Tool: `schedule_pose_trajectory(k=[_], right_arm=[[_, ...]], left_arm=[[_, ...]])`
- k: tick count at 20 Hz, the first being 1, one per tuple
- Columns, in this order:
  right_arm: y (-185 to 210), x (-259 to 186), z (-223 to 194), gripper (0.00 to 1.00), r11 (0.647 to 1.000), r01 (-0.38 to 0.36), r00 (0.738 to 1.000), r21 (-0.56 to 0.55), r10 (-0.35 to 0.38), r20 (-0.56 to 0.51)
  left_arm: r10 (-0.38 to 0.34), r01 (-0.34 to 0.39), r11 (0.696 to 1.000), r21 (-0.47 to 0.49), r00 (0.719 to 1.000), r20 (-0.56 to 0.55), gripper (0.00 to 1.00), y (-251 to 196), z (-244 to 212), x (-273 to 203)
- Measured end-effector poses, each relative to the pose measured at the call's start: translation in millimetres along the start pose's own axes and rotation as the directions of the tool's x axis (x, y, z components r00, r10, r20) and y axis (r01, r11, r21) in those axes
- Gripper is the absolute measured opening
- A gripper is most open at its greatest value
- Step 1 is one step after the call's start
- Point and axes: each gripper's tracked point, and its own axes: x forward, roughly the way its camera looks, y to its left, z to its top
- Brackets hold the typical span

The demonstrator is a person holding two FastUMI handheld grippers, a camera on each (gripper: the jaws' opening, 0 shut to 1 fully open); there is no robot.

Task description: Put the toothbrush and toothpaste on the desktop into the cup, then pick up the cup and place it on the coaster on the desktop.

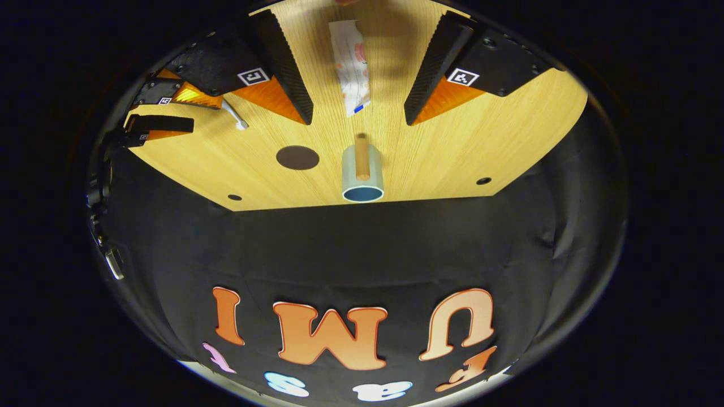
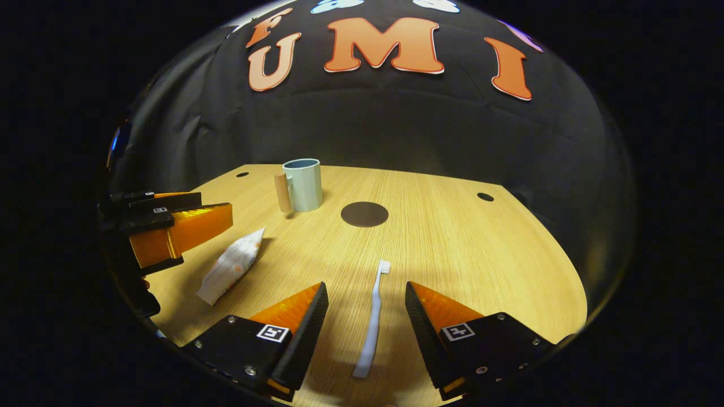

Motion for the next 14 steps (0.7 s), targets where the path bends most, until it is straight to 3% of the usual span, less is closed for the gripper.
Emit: schedule_pose_trajectory(k=[6, 10, 12, 13, 14], right_arm=[[6.2, 21.2, -19.2, 0.75, 0.998, -0.032, 0.997, 0.044, 0.036, -0.073], [5.3, 31.3, -26.0, 0.72, 1.000, -0.013, 0.995, 0.018, 0.015, -0.103], [9.3, 33.6, -26.7, 0.58, 1.000, -0.012, 0.994, 0.017, 0.014, -0.106], [9.5, 34.3, -25.0, 0.43, 1.000, -0.012, 0.995, 0.017, 0.013, -0.102], [10.6, 36.4, -24.0, 0.37, 1.000, -0.009, 0.995, 0.016, 0.010, -0.098]], left_arm=[[0.005, -0.005, 1.000, -0.004, 0.991, -0.137, 0.98, 0.1, -37.5, 21.1], [0.007, -0.008, 1.000, -0.003, 0.978, -0.207, 0.98, 1.7, -56.0, 30.6], [0.010, -0.010, 1.000, 0.000, 0.973, -0.231, 0.98, 0.8, -59.6, 34.1], [0.011, -0.011, 1.000, 0.000, 0.970, -0.244, 0.98, 0.6, -61.2, 34.5], [0.006, -0.007, 1.000, -0.003, 0.967, -0.253, 0.98, 2.3, -63.0, 35.5]])
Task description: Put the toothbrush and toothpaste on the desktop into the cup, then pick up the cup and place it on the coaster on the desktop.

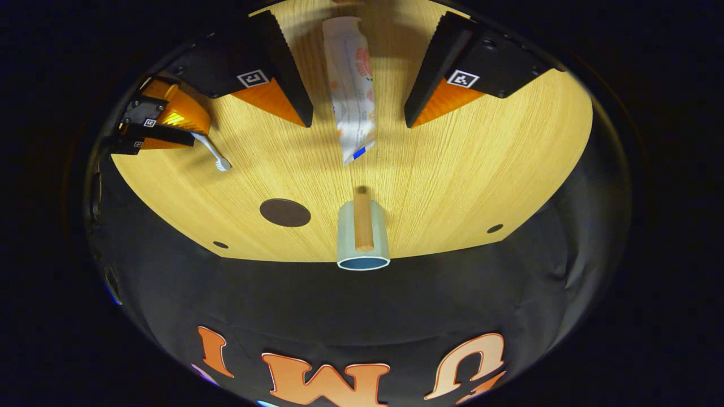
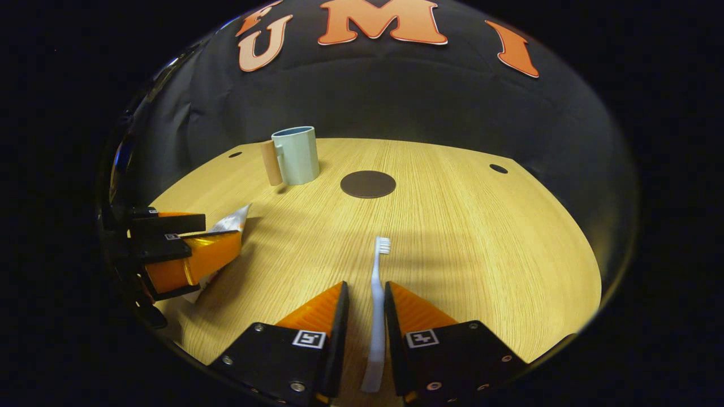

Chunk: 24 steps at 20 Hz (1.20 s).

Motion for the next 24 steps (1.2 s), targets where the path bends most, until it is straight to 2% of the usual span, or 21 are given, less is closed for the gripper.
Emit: schedule_pose_trajectory(k=[1, 3, 4, 5, 9, 11, 14, 16, 17, 19, 20, 24], right_arm=[[0.1, 0.4, 2.3, 0.23, 1.000, 0.000, 1.000, -0.005, 0.000, 0.009], [2.0, 1.4, 2.0, 0.12, 1.000, -0.007, 1.000, -0.001, 0.007, -0.001], [1.2, -0.4, 1.4, 0.10, 1.000, -0.011, 1.000, 0.003, 0.011, -0.011], [0.6, 0.8, 2.3, 0.07, 1.000, -0.013, 1.000, 0.011, 0.013, -0.018], [5.6, 2.0, 2.7, 0.04, 0.999, -0.023, 0.999, -0.033, 0.022, -0.035], [7.0, 0.3, 2.0, 0.04, 0.998, -0.025, 0.998, -0.060, 0.022, -0.051], [6.6, 1.0, 2.0, 0.04, 0.996, -0.030, 0.996, -0.086, 0.022, -0.090], [7.6, 0.0, 1.0, 0.03, 0.998, -0.029, 0.992, -0.057, 0.022, -0.122], [7.4, 0.0, 0.5, 0.04, 0.999, -0.033, 0.989, -0.043, 0.027, -0.142], [7.4, 2.2, 2.0, 0.03, 0.997, -0.051, 0.988, -0.050, 0.043, -0.150], [8.1, 0.2, 2.3, 0.03, 0.997, -0.065, 0.987, -0.050, 0.057, -0.148], [11.3, -1.3, 5.6, 0.01, 0.994, -0.103, 0.985, 0.031, 0.106, -0.137]], left_arm=[[-0.006, 0.006, 1.000, -0.002, 1.000, -0.012, 0.90, -1.2, -3.0, 1.8], [-0.001, 0.000, 1.000, -0.011, 0.999, -0.034, 0.77, -1.5, -7.0, 3.4], [0.000, -0.001, 1.000, -0.019, 0.999, -0.049, 0.71, -0.7, -11.9, 4.4], [-0.001, 0.000, 1.000, -0.024, 0.999, -0.041, 0.51, -2.9, -9.7, 3.8], [-0.017, 0.016, 1.000, -0.024, 0.999, -0.046, 0.43, -8.0, -9.0, 10.4], [-0.018, 0.017, 1.000, -0.011, 0.998, -0.053, 0.19, -9.0, -9.7, 10.6], [-0.030, 0.030, 1.000, -0.004, 0.998, -0.049, 0.19, -10.5, -7.8, 12.7], [-0.046, 0.046, 0.999, -0.003, 0.998, -0.042, 0.19, -12.0, -7.0, 13.7], [-0.052, 0.052, 0.999, 0.003, 0.998, -0.047, 0.15, -11.7, -8.0, 12.2], [-0.065, 0.065, 0.998, -0.001, 0.997, -0.035, 0.15, -12.3, -7.1, 10.0], [-0.070, 0.070, 0.998, 0.001, 0.997, -0.037, 0.12, -11.6, -7.1, 10.5], [-0.100, 0.100, 0.995, -0.019, 0.995, -0.007, 0.12, -11.4, -4.9, 10.3]])
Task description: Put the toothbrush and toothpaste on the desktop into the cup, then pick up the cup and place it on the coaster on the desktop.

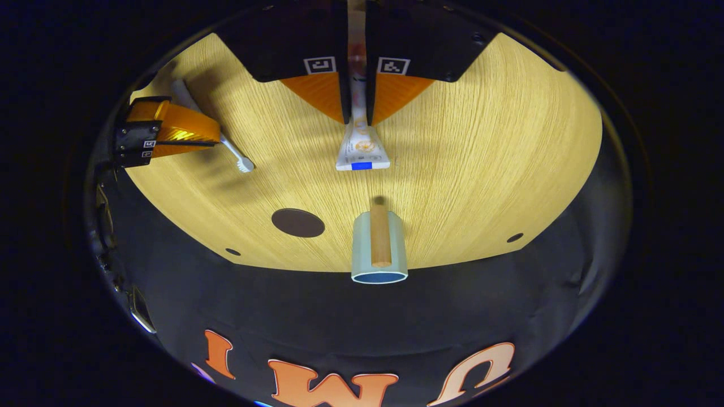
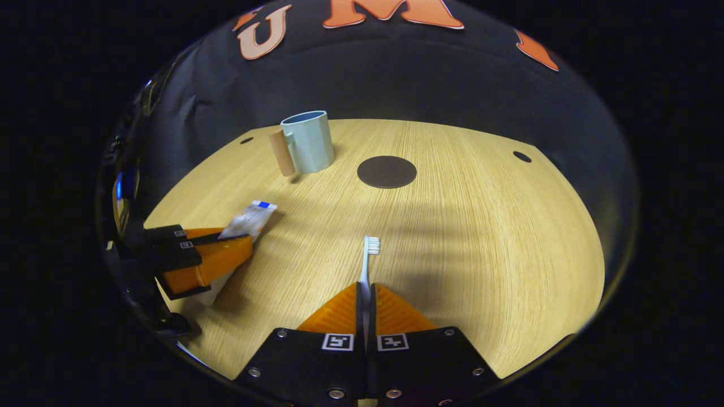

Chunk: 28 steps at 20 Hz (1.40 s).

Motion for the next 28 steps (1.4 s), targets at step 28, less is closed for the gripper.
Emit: schedule_pose_trajectory(k=[28], right_arm=[[-4.3, -62.1, 149.8, 0.01, 0.999, -0.047, 0.923, 0.018, 0.036, 0.382]], left_arm=[[-0.069, 0.121, 0.990, -0.072, 0.864, 0.500, 0.09, 16.7, 238.5, -40.0]])
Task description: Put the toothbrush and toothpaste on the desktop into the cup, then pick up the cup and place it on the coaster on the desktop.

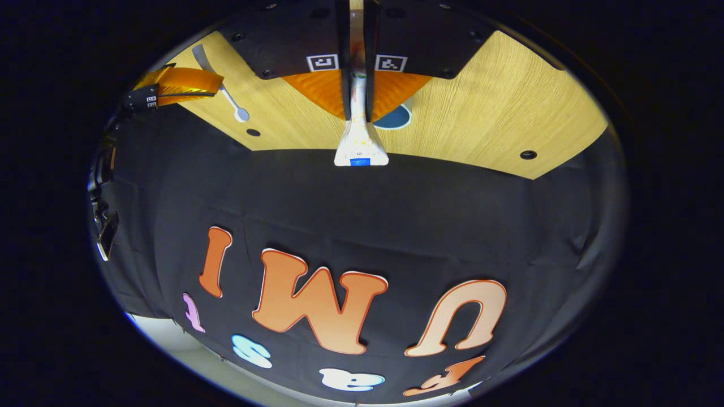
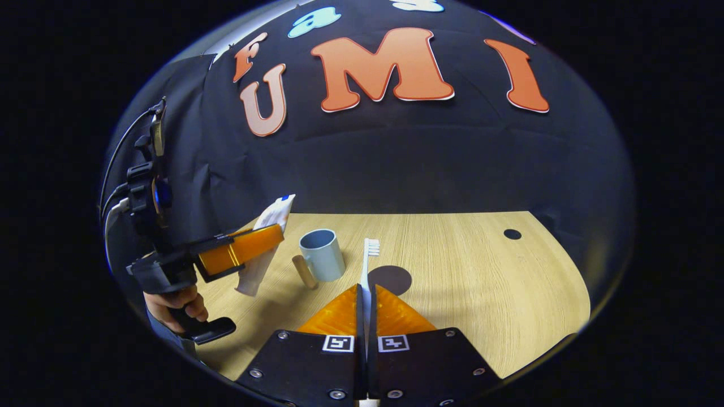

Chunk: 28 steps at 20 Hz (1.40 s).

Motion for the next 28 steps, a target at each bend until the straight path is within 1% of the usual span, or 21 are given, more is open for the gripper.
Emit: schedule_pose_trajectory(k=[4, 7, 11, 15, 18, 20, 22, 25, 28], right_arm=[[-9.6, 8.2, 13.0, 0.01, 1.000, 0.012, 1.000, 0.014, -0.012, 0.025], [-17.6, 18.2, 19.0, 0.01, 1.000, 0.025, 0.999, 0.013, -0.026, 0.026], [-23.6, 30.6, 32.0, 0.01, 0.999, 0.036, 0.999, 0.006, -0.036, 0.039], [-22.0, 46.2, 49.2, 0.01, 0.999, 0.033, 0.997, -0.026, -0.031, 0.067], [-17.7, 61.0, 68.0, 0.02, 0.999, 0.024, 0.995, -0.027, -0.022, 0.093], [-11.0, 69.8, 76.2, 0.01, 1.000, 0.015, 0.994, -0.024, -0.012, 0.113], [-2.4, 76.5, 80.8, 0.02, 0.999, -0.002, 0.992, -0.032, 0.006, 0.122], [8.0, 84.6, 86.0, 0.02, 0.999, -0.019, 0.990, -0.051, 0.026, 0.138], [13.3, 88.5, 87.4, 0.02, 0.998, -0.038, 0.989, -0.052, 0.045, 0.143]], left_arm=[[0.007, -0.007, 1.000, -0.001, 0.998, 0.059, 0.09, 10.3, 23.3, 30.0], [-0.001, 0.002, 1.000, -0.017, 0.996, 0.094, 0.09, 12.8, 36.8, 55.4], [-0.002, 0.004, 1.000, -0.018, 0.994, 0.109, 0.09, 22.2, 43.0, 85.9], [-0.020, 0.021, 1.000, -0.011, 0.994, 0.103, 0.09, 30.4, 40.1, 116.9], [-0.009, 0.006, 0.999, 0.045, 0.997, 0.070, 0.09, 44.1, 30.0, 139.3], [-0.035, 0.031, 0.998, 0.057, 0.997, 0.068, 0.09, 43.6, 27.2, 146.9], [-0.046, 0.042, 0.997, 0.070, 0.997, 0.060, 0.09, 44.3, 21.6, 154.8], [-0.077, 0.074, 0.996, 0.058, 0.996, 0.041, 0.09, 41.0, 11.0, 162.8], [-0.081, 0.080, 0.996, 0.049, 0.996, 0.025, 0.09, 42.4, 1.9, 167.4]])
